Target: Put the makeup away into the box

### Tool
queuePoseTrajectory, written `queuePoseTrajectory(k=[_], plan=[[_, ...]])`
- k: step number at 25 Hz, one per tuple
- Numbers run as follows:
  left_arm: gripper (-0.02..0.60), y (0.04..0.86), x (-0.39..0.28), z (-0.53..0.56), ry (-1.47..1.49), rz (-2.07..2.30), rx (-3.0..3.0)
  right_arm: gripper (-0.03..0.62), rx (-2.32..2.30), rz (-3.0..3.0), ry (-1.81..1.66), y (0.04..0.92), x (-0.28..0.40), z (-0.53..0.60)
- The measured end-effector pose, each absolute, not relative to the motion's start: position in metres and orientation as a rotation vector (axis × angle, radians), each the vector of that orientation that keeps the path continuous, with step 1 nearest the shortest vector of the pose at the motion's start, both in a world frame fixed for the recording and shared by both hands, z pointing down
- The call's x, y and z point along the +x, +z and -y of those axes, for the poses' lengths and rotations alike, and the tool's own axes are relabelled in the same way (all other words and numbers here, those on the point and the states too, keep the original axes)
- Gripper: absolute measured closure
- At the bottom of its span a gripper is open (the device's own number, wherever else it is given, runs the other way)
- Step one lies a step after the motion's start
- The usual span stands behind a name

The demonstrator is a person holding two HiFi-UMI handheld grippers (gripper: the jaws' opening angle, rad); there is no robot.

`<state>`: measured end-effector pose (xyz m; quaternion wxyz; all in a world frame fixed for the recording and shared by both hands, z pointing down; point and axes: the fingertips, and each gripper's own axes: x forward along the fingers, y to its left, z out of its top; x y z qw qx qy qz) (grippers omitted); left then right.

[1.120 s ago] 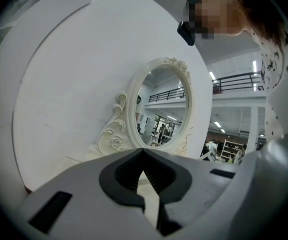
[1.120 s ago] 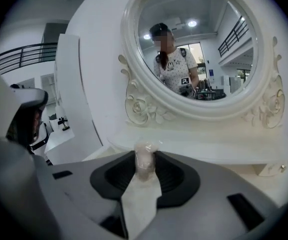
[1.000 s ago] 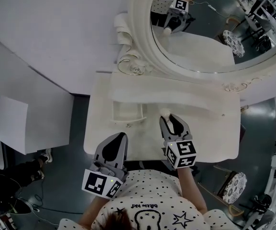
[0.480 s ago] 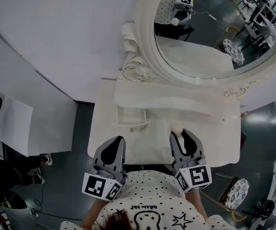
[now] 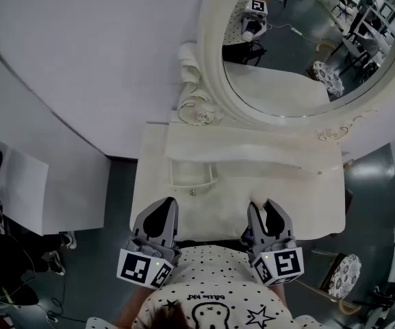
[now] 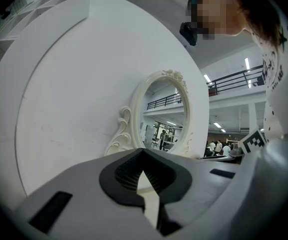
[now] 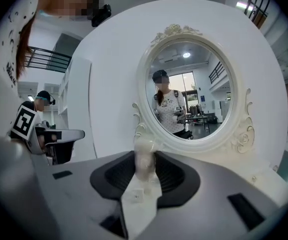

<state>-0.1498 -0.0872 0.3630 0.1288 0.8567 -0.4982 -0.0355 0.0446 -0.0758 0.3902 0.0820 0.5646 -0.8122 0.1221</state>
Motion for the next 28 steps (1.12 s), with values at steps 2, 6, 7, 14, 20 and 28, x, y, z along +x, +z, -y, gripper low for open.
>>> queuePoseTrajectory(k=[2,6,7,14,20,28], plan=[[0.586,0.364,-0.151,0.089,-0.104,1.440,2.496,0.464,1.689,2.430,0.373,0.392,0.040,0.076],[0.586,0.364,-0.152,0.090,-0.120,1.430,2.501,0.464,1.680,2.437,0.379,0.395,0.031,0.077],[0.586,0.364,-0.153,0.090,-0.123,1.430,2.501,0.464,1.679,2.436,0.380,0.395,0.030,0.078],[0.586,0.364,-0.161,0.091,-0.125,1.445,2.491,0.464,1.645,2.447,0.354,0.392,0.023,0.085],[0.586,0.365,-0.163,0.094,-0.124,1.451,2.482,0.464,1.586,2.476,0.291,0.386,0.013,0.102],[0.586,0.368,-0.165,0.099,-0.121,1.449,2.465,0.464,1.484,2.524,0.291,0.393,-0.009,0.130]])
